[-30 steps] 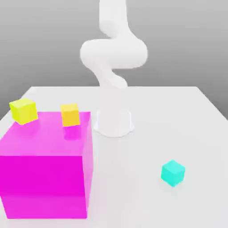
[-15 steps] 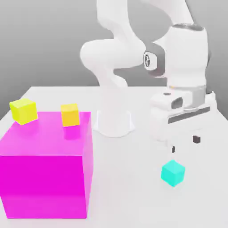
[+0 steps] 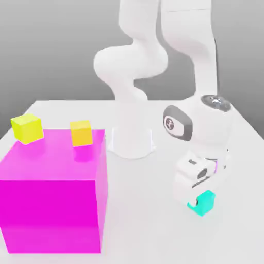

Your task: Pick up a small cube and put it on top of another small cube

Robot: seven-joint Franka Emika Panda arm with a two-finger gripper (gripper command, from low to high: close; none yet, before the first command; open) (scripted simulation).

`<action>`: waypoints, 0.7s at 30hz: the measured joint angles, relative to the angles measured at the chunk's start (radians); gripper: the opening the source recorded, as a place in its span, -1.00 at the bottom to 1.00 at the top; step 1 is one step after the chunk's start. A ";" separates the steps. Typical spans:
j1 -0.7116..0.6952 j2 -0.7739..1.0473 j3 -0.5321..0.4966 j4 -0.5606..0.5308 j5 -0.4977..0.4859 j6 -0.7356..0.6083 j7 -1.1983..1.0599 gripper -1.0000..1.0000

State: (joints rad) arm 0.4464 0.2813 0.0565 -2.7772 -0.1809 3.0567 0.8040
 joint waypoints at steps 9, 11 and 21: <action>-0.047 -0.232 0.092 -0.017 0.143 -0.218 -0.098 -1.00; -0.037 -0.208 0.091 0.043 0.122 -0.261 -0.064 -1.00; 0.027 -0.024 0.080 0.398 0.075 -0.461 0.080 -1.00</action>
State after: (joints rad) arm 0.4730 0.2574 0.1361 -2.3793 -0.1063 2.5962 0.8842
